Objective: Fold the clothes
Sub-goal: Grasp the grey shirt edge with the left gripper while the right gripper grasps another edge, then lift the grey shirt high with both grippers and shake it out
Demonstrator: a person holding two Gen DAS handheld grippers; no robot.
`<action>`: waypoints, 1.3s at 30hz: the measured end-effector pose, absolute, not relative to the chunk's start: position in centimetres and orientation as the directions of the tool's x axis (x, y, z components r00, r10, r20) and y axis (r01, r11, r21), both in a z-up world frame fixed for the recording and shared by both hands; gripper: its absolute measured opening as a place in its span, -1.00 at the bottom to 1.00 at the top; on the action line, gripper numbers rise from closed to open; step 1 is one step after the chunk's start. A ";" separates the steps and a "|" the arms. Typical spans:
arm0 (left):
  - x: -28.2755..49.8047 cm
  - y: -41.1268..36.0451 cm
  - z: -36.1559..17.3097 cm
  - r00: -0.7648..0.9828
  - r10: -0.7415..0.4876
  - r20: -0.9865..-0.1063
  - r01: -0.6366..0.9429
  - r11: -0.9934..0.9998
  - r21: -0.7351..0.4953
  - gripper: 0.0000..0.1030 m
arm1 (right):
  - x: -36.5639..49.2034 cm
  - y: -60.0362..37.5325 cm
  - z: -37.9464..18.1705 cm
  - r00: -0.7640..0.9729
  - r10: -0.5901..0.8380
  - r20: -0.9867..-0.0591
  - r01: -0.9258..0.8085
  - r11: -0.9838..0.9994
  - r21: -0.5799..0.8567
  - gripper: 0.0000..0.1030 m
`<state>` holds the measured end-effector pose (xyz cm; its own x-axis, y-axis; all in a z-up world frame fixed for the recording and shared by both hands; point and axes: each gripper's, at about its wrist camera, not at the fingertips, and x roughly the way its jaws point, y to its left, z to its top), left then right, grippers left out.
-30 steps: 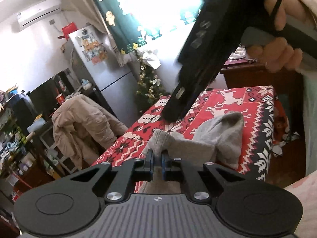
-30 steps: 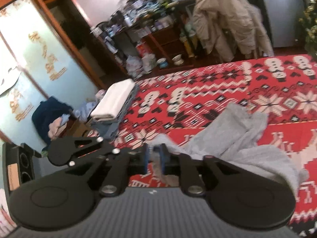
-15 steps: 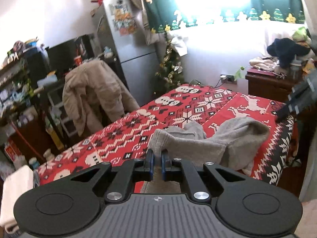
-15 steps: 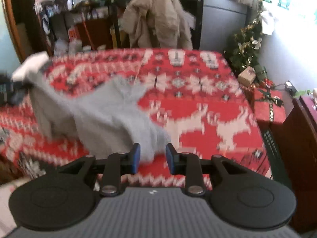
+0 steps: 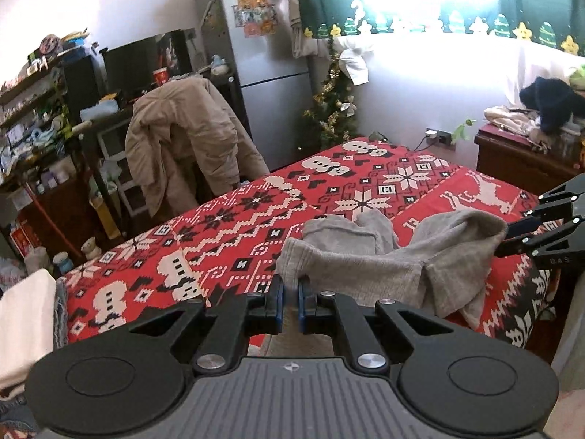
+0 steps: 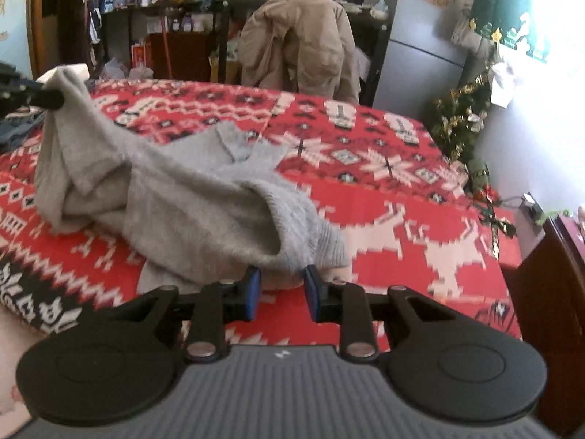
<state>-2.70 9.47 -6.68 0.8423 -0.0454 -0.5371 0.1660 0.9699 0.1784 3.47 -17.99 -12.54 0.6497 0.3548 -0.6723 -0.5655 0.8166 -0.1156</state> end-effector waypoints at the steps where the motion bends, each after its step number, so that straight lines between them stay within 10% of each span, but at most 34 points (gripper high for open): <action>1: -2.6 9.5 -6.7 0.841 -0.043 -0.539 0.164 0.970 0.179 -0.86 | 3.7 -17.8 -12.4 0.650 0.360 -0.669 -0.577 0.807 -0.125 -0.51; 14: -2.2 9.8 -7.0 0.840 -0.036 -0.542 0.173 0.964 0.204 -0.86 | 5.5 -15.3 -12.1 0.663 0.376 -0.647 -0.682 0.659 -0.317 -0.49; 16: -2.3 9.9 -7.0 0.839 -0.038 -0.542 0.176 0.963 0.205 -0.86 | 6.0 -15.0 -11.9 0.628 0.402 -0.667 -0.714 0.639 -0.287 -0.83; 21: -2.8 9.9 -6.2 0.852 -0.036 -0.522 0.164 0.965 0.202 -0.86 | 6.0 -14.8 -10.5 0.615 0.434 -0.658 -0.711 0.667 -0.224 -0.84; 29: -0.9 9.9 2.1 0.924 -0.082 -0.374 0.152 0.975 0.161 -0.87 | 6.4 -18.4 -0.4 0.652 0.556 -0.515 -0.636 0.771 0.028 -0.85; 39: 3.5 7.0 15.7 0.980 -0.122 -0.155 0.149 0.974 0.173 -0.87 | 6.1 -22.9 14.9 0.806 0.523 -0.276 -0.545 0.838 -0.003 -0.85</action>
<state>3.51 6.97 15.68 0.9803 -0.1225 -0.1548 0.1489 0.9736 0.1729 6.14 -22.87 14.93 0.8065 0.5230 -0.2758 -0.5449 0.8385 -0.0033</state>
